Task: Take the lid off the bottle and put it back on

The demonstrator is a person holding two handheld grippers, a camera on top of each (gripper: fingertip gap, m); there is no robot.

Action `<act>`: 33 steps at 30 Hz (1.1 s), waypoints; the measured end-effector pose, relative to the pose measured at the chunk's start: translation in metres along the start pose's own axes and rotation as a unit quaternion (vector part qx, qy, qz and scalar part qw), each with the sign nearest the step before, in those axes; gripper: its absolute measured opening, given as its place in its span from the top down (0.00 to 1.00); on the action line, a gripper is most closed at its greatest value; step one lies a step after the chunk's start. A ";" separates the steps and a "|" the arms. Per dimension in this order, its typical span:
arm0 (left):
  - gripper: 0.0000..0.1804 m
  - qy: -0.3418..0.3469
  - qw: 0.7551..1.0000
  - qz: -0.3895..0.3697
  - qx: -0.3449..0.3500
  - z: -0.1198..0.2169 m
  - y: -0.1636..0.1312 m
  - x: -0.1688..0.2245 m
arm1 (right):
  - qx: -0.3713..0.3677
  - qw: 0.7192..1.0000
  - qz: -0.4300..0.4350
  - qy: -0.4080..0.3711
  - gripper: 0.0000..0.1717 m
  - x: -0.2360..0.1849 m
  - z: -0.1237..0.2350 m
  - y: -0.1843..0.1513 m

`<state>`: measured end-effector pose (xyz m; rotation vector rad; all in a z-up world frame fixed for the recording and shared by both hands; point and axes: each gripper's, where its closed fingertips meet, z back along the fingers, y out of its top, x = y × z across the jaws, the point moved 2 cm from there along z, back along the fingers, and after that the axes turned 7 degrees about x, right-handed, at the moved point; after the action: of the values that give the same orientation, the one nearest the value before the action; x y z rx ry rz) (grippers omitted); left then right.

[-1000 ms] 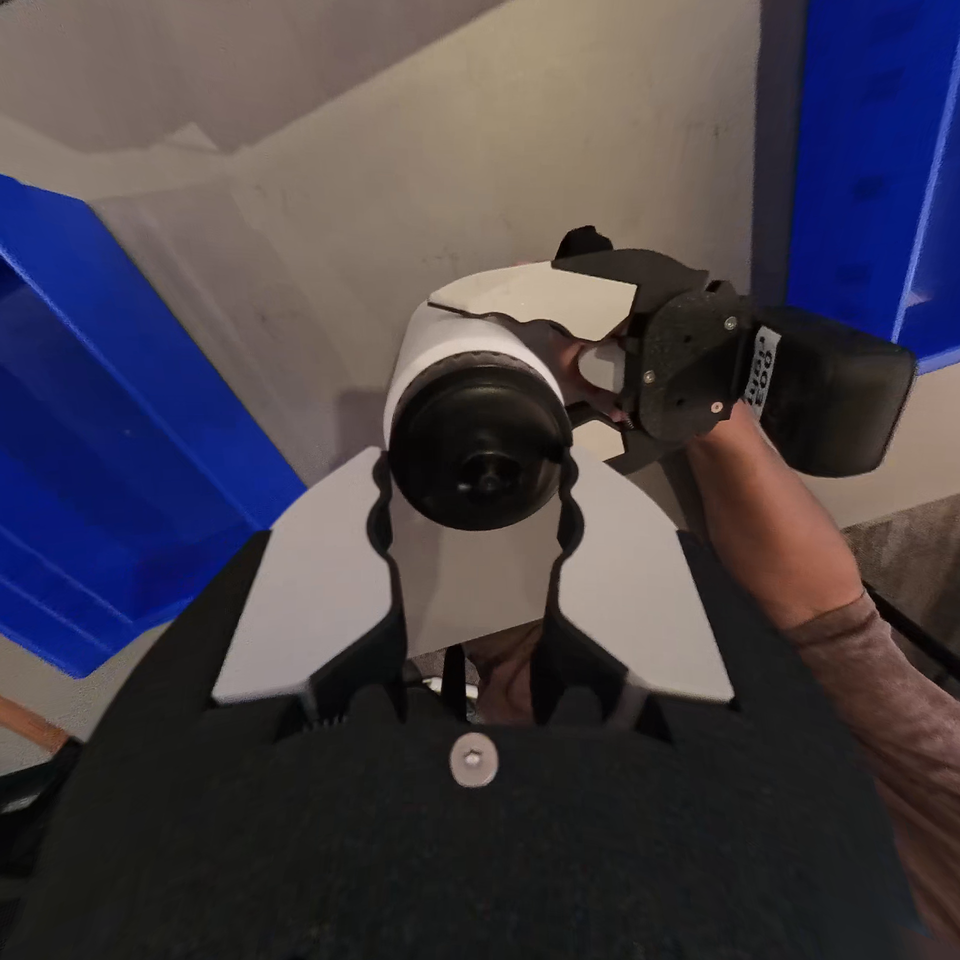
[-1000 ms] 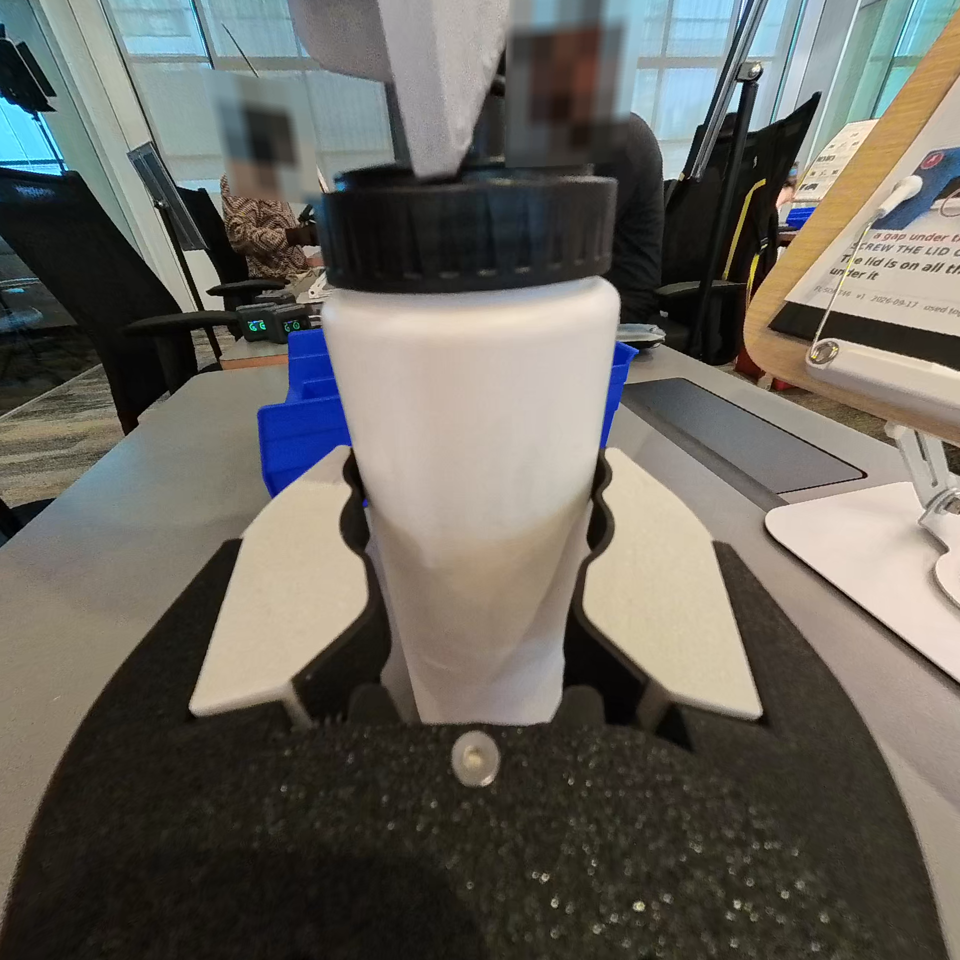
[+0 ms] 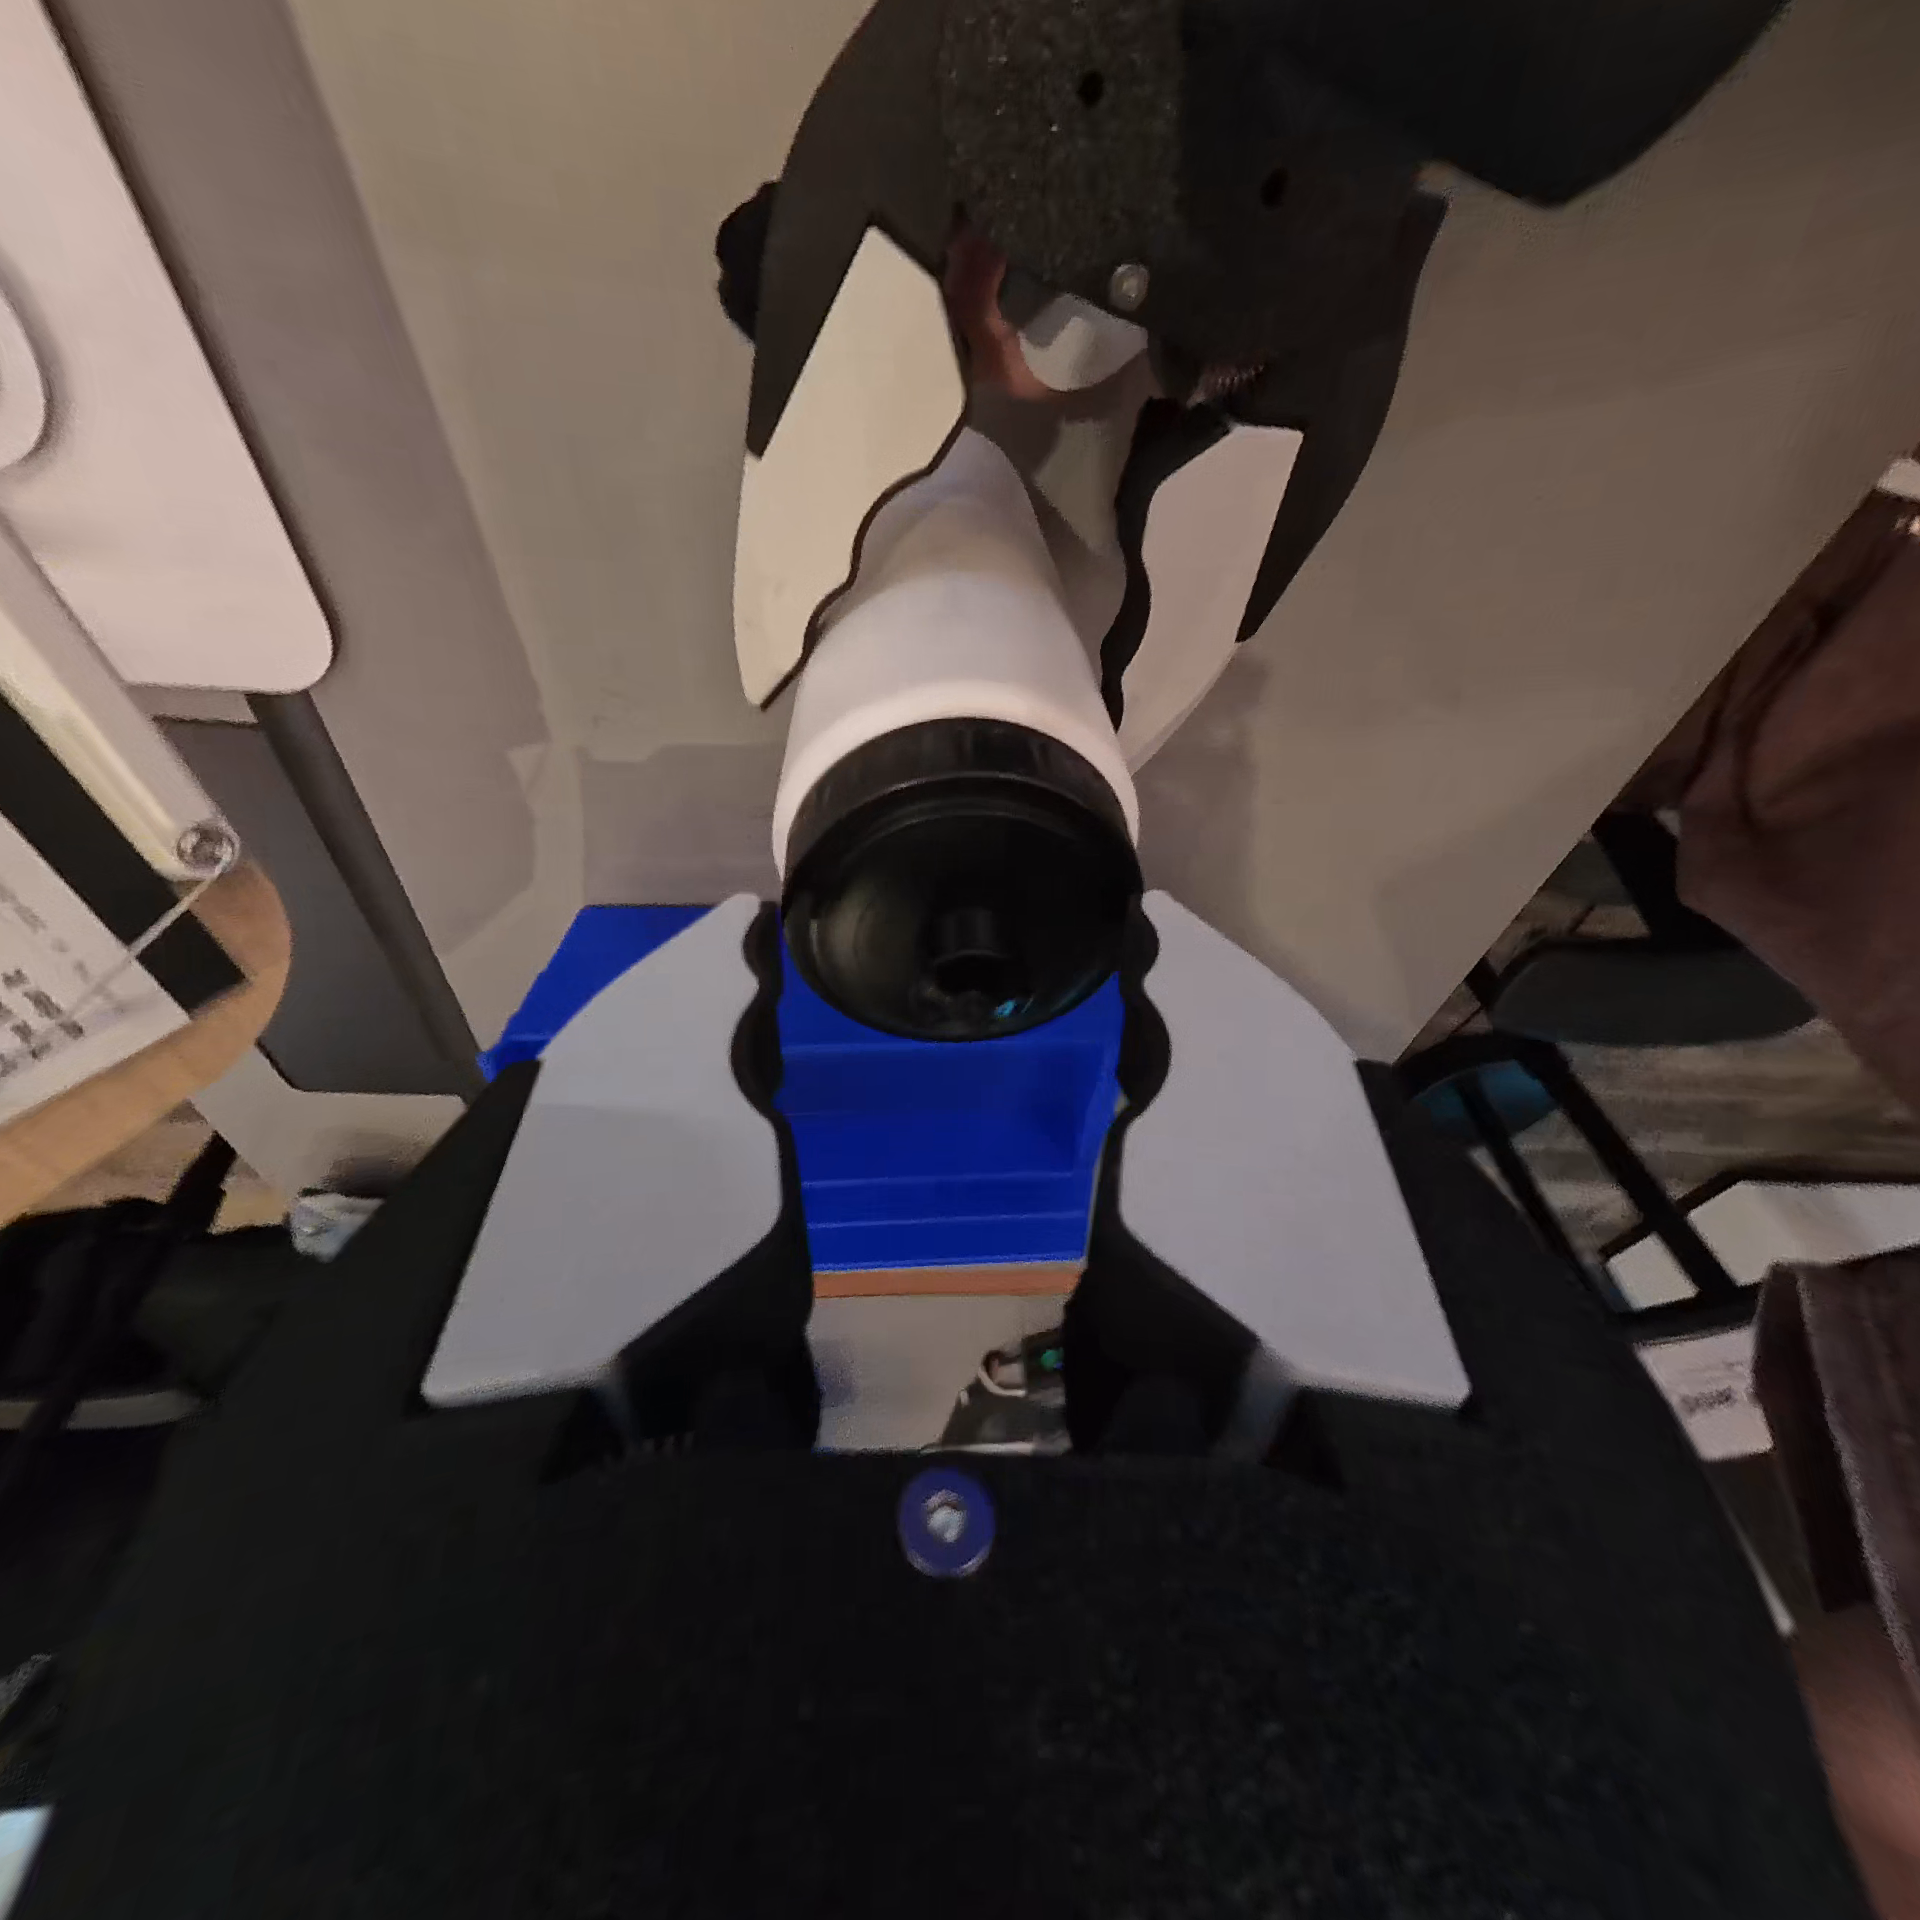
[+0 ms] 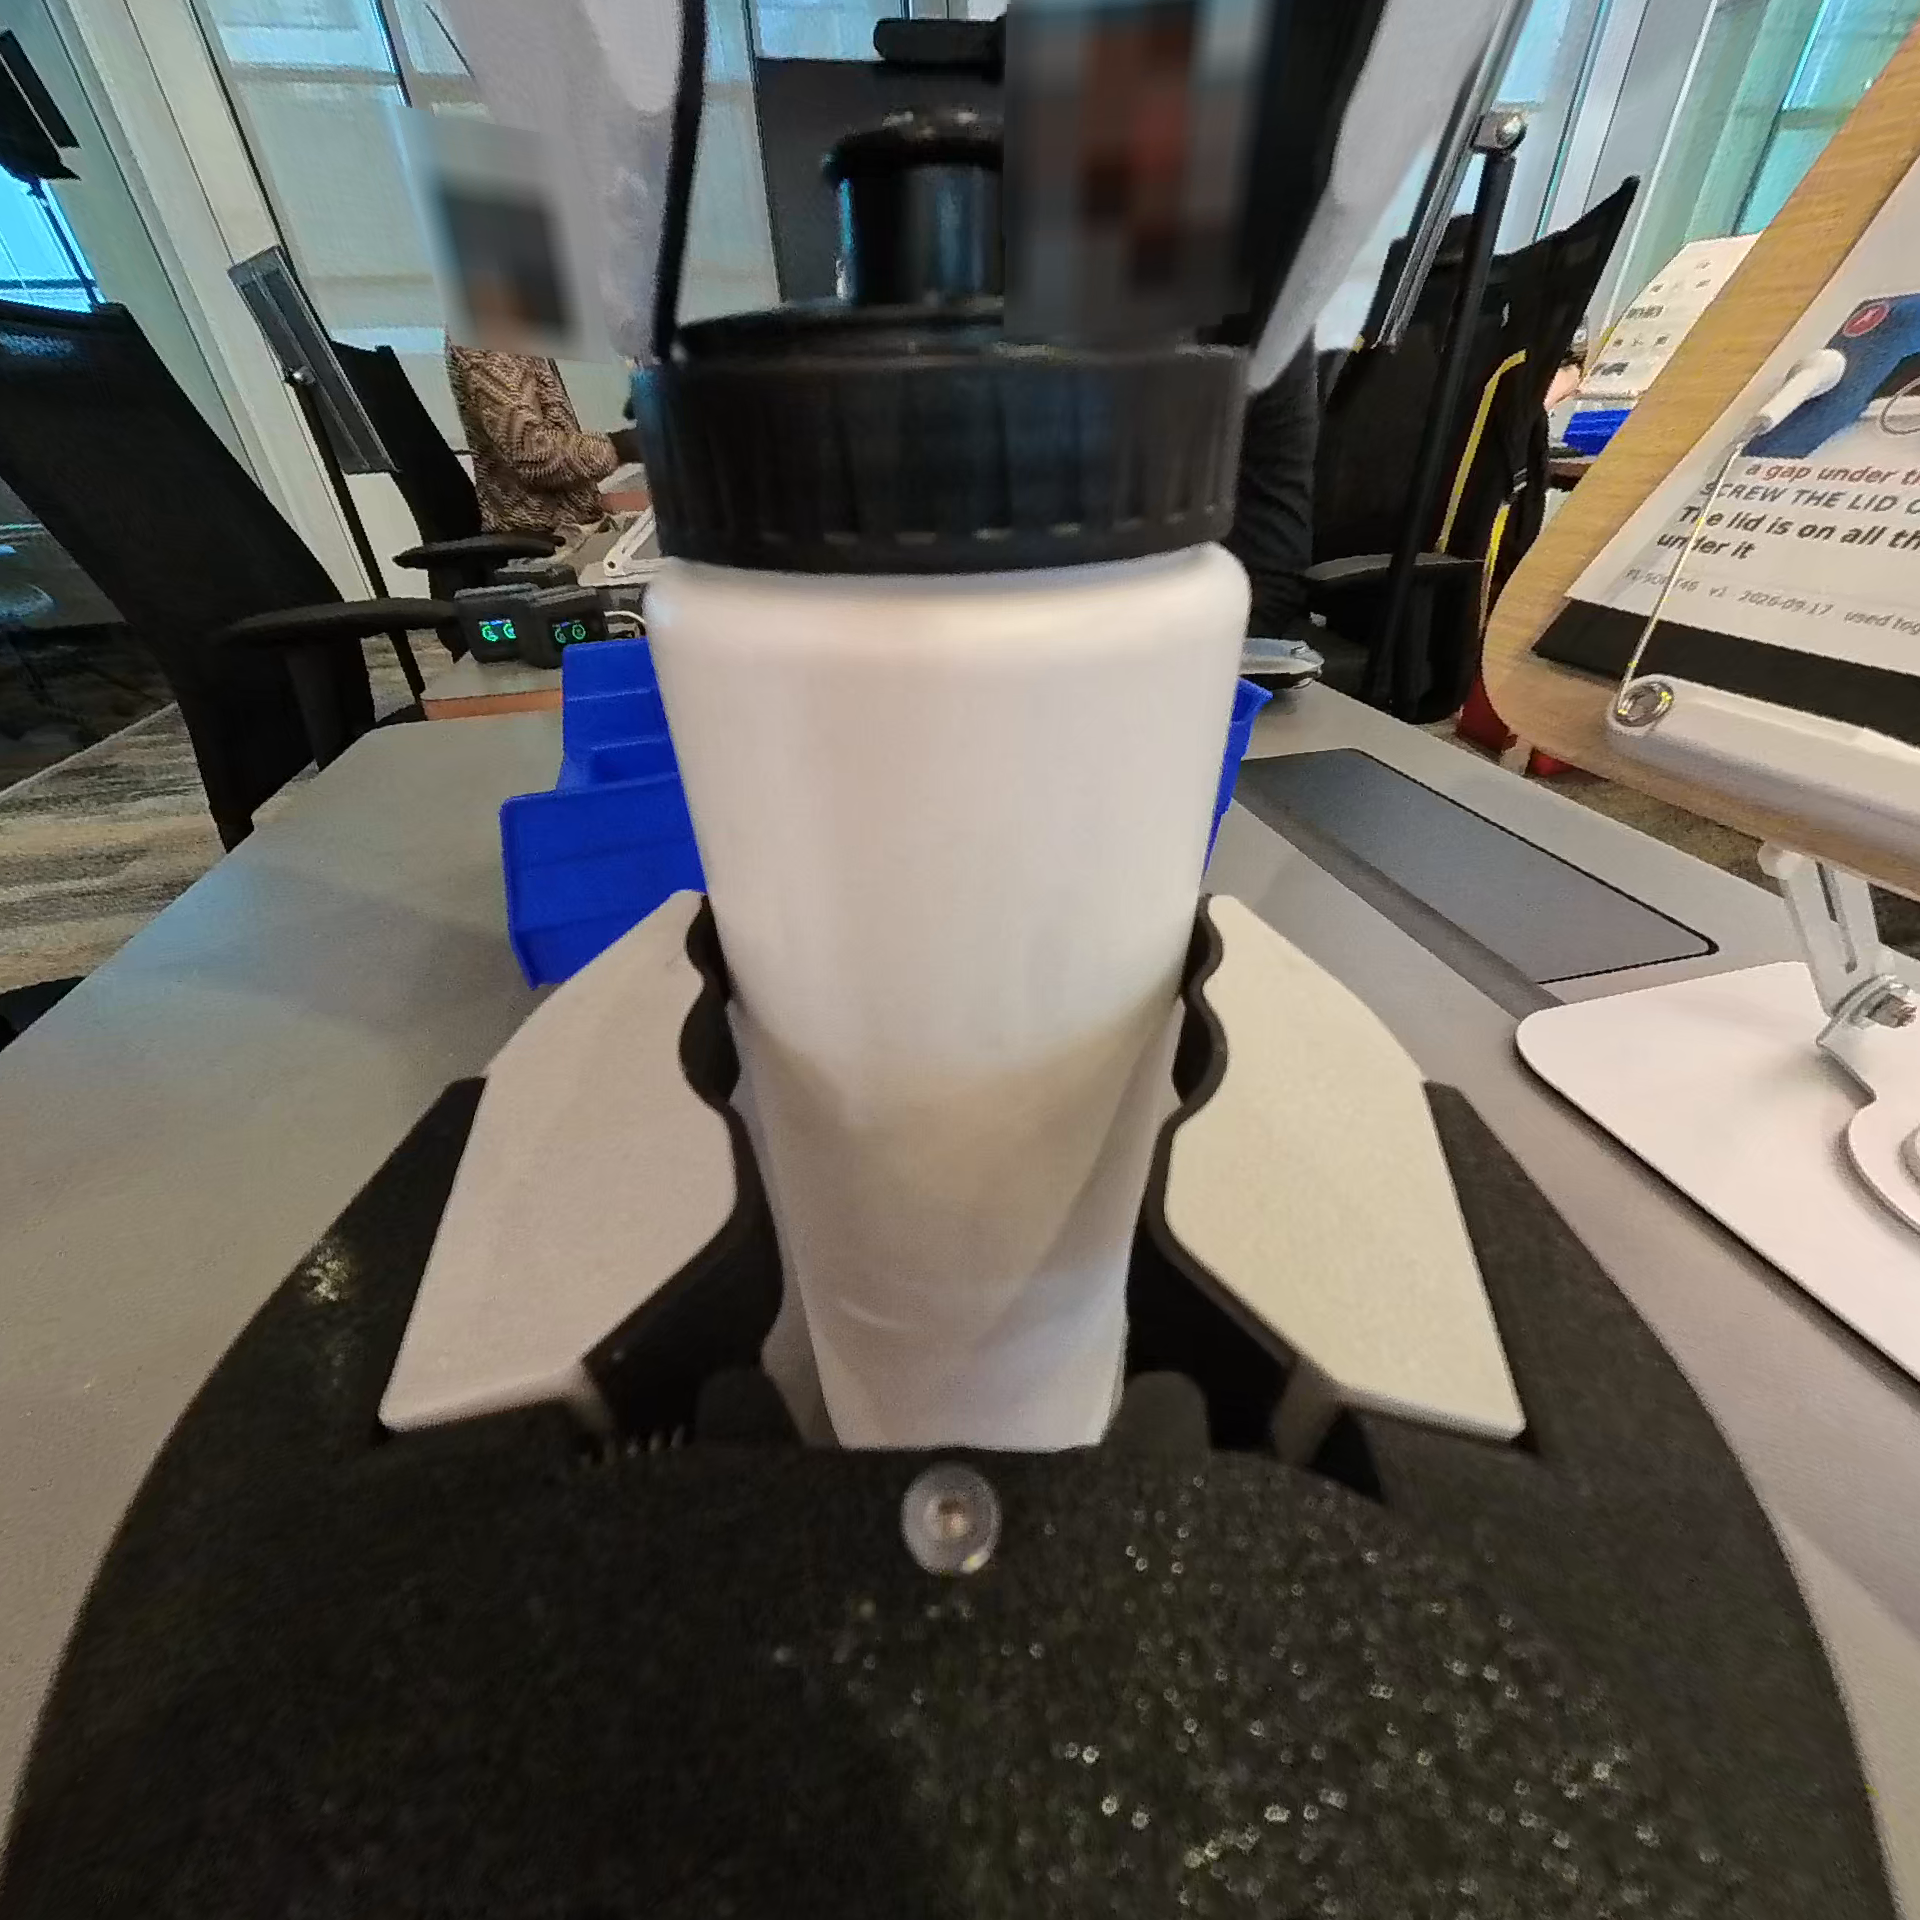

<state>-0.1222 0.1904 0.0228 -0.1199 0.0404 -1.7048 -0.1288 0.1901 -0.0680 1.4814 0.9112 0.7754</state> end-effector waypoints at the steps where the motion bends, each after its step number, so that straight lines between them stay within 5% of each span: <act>1: 0.61 0.005 1.000 0.020 0.007 0.001 -0.002 0.001 | 0.000 1.000 0.000 0.000 0.51 0.000 0.000 0.000; 5: 0.47 0.063 0.975 0.193 0.087 0.011 0.000 -0.004 | 0.000 1.000 -0.002 -0.001 0.51 0.000 0.000 -0.001; 9: 0.45 -0.005 0.891 0.425 0.158 0.015 -0.002 0.018 | 0.002 1.000 -0.004 -0.001 0.52 0.001 0.000 -0.001; 15: 0.43 0.044 0.854 0.495 0.152 0.009 -0.012 0.013 | -0.007 1.000 0.000 -0.001 0.52 0.000 0.003 -0.002; 25: 0.59 0.065 0.855 0.507 0.090 -0.018 -0.001 0.000 | -0.009 1.000 0.001 -0.006 0.52 0.000 0.002 -0.002; 33: 0.59 0.060 0.939 0.336 0.048 -0.018 0.002 0.001 | -0.007 1.000 0.003 -0.008 0.52 0.002 0.004 -0.002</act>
<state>-0.1218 0.1884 0.0046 0.0681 0.0785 -1.0236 -0.1249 0.1905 -0.0707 1.4759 0.8891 0.7719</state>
